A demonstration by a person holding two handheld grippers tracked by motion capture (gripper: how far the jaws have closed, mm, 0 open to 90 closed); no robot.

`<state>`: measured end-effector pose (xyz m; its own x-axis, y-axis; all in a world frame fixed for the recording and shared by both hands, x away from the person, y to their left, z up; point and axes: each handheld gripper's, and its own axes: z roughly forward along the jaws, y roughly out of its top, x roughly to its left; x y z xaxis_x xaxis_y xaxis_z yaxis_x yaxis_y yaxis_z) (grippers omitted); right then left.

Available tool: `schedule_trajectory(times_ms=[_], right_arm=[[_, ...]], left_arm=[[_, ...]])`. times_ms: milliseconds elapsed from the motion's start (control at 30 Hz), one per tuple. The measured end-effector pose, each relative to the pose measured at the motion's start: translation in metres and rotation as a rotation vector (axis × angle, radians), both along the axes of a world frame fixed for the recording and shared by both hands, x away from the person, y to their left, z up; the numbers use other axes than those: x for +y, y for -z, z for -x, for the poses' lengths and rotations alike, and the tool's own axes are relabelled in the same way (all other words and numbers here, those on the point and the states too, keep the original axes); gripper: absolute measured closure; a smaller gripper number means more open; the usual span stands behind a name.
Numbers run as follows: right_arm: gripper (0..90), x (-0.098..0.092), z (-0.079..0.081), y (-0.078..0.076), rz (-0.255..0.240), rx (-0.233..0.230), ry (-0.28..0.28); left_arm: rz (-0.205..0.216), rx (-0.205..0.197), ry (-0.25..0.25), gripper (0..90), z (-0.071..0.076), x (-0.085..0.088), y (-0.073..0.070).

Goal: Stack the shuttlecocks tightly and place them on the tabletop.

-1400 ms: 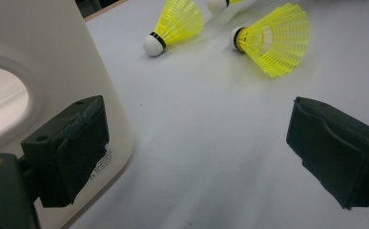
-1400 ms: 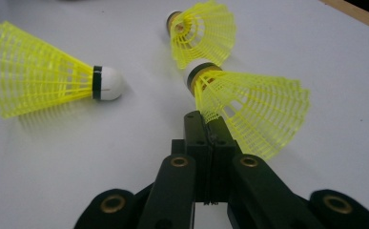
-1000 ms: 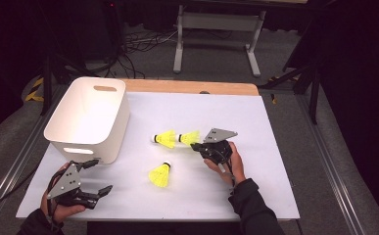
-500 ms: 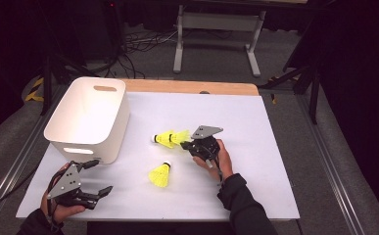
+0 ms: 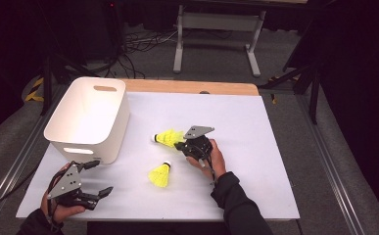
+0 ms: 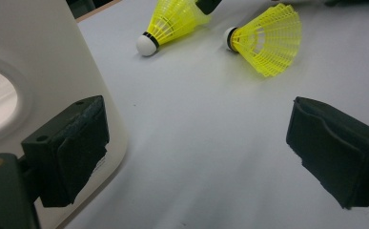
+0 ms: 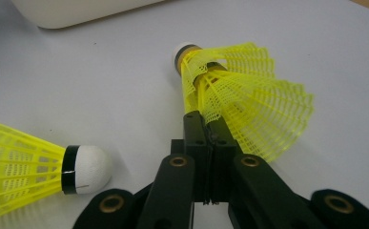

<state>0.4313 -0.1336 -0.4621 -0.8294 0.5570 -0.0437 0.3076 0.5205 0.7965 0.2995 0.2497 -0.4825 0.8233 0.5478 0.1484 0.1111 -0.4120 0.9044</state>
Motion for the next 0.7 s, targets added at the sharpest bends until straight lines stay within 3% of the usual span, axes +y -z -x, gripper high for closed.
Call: schedule_trajectory(times_ms=[433,700], right_arm=[[88.2,0.011,0.004,0.002,-0.007,0.014,-0.031],[74.9,0.01,0.004,0.003,0.003,0.012,-0.009]], left_arm=[[-0.003,0.0,0.005,7.9,0.0,0.0,0.0],[-0.008,0.001,0.006,7.9,-0.001,0.0,0.0]])
